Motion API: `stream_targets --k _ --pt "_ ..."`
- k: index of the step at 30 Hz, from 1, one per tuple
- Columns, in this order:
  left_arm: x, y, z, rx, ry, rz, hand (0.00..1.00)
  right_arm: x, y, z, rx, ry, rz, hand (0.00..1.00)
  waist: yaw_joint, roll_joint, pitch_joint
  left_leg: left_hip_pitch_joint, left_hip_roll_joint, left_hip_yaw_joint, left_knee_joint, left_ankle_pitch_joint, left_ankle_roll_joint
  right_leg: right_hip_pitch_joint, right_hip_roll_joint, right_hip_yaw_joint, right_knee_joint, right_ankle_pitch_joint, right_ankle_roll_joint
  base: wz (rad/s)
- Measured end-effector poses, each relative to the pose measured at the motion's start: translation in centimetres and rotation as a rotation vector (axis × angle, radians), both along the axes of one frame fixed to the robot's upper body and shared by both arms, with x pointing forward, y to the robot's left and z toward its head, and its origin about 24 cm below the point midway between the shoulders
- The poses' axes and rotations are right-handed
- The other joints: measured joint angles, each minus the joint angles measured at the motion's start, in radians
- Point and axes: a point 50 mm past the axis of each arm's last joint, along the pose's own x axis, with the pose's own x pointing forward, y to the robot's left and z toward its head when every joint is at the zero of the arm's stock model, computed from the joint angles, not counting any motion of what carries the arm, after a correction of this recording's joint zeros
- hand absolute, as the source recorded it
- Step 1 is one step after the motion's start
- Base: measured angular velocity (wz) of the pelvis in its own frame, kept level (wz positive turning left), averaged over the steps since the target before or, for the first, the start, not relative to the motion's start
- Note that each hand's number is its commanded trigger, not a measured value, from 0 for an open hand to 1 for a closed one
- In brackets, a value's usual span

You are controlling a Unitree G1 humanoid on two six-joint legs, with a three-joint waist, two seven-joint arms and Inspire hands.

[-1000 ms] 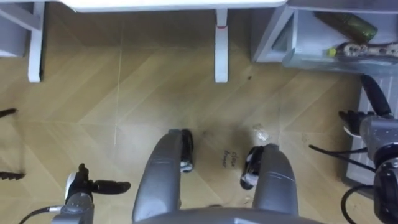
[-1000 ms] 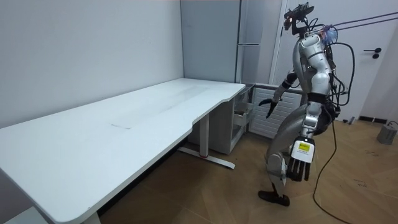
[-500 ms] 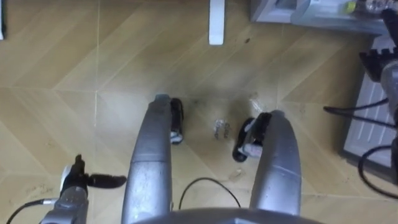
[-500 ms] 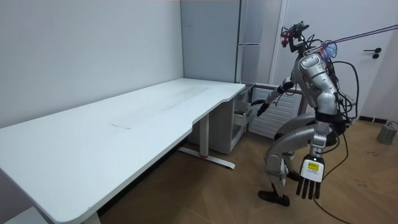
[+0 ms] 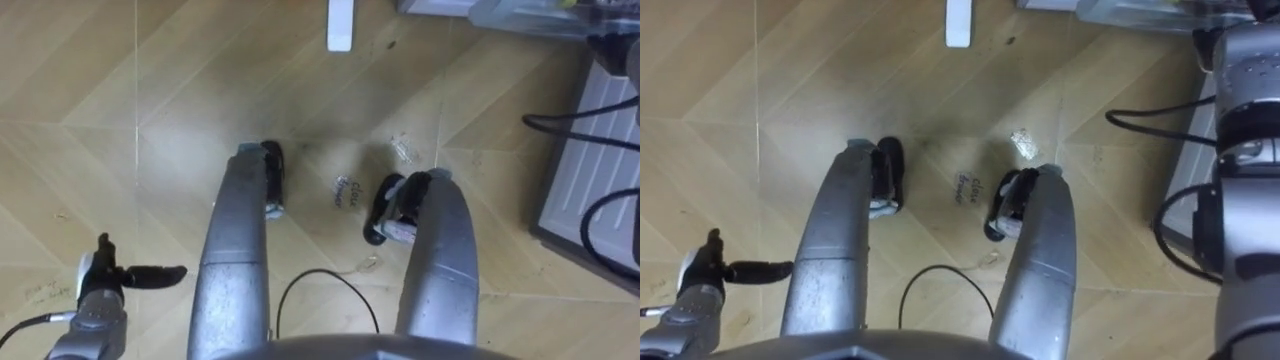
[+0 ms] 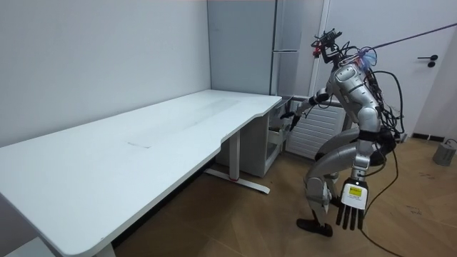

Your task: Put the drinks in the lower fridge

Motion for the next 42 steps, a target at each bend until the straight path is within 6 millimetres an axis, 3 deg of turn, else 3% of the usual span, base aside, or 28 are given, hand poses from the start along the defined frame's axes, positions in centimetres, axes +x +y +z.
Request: stream_targets --k 6,10,13,18,20,26,28,32,42 --pt "-1.2 0.2 -0.2 0.001 0.020 0.019 0.00 0.4 0.2 1.2 0.021 0.029 -0.039 0.00 0.014 0.002 -0.0005 0.006 0.001 -0.018 -0.014 0.008 -0.016 0.009 0.003 -0.018 0.000 -0.004 -0.024 0.06" --pt "-2.5 0.4 -0.5 0.002 0.055 0.034 0.00 0.3 0.1 1.4 0.011 0.066 -0.057 0.00 0.040 0.004 -0.0015 0.010 0.001 -0.039 -0.023 0.018 -0.032 0.025 0.003 -0.043 0.000 -0.011 -0.039 0.08" --pt "-3.0 0.6 -0.5 0.005 0.071 0.045 0.00 -0.1 -0.6 1.6 -0.018 0.126 -0.095 0.00 0.086 0.007 -0.0002 0.028 0.000 -0.051 -0.030 0.026 -0.044 0.045 0.001 -0.056 0.004 -0.015 -0.053 0.08" --pt "-4.1 1.3 -0.5 0.019 0.085 0.076 0.00 -0.3 -0.6 1.4 -0.009 0.160 -0.121 0.00 0.103 0.012 0.0017 0.061 -0.016 -0.091 -0.071 0.054 -0.073 0.089 -0.005 -0.096 -0.004 -0.034 -0.069 0.21" --pt "-4.4 1.3 -0.5 0.018 0.091 0.075 0.00 -0.4 -0.7 1.4 -0.015 0.175 -0.139 0.00 0.111 0.011 0.0021 0.063 -0.018 -0.107 -0.089 0.074 -0.084 0.098 -0.018 -0.122 -0.003 -0.037 -0.091 0.21" --pt "-5.0 1.7 -0.4 0.031 0.085 0.073 0.00 -0.2 -0.3 2.0 -0.024 0.159 -0.146 0.00 0.134 0.011 0.0023 0.069 -0.015 -0.152 -0.112 0.105 -0.121 0.113 -0.016 -0.165 -0.002 -0.037 -0.140 0.09" --pt "-5.4 1.9 -0.3 0.038 0.086 0.072 0.00 -0.2 -0.3 2.0 -0.029 0.160 -0.147 0.00 0.140 0.011 0.0025 0.082 -0.013 -0.157 -0.116 0.111 -0.125 0.131 -0.017 -0.175 -0.001 -0.042 -0.146 0.06" --pt "-6.4 2.5 -0.2 0.046 0.111 0.068 0.00 -0.2 -0.3 2.1 -0.041 0.156 -0.151 0.00 0.148 0.012 0.0032 0.099 -0.009 -0.168 -0.112 0.109 -0.122 0.159 -0.017 -0.192 -0.001 -0.054 -0.143 0.06" --pt "-6.7 2.8 -0.1 0.046 0.113 0.060 0.00 0.2 0.4 2.9 -0.057 0.104 -0.149 0.00 0.164 0.016 0.0058 0.103 -0.016 -0.167 -0.097 0.100 -0.112 0.171 -0.014 -0.189 -0.004 -0.046 -0.127 -0.01"
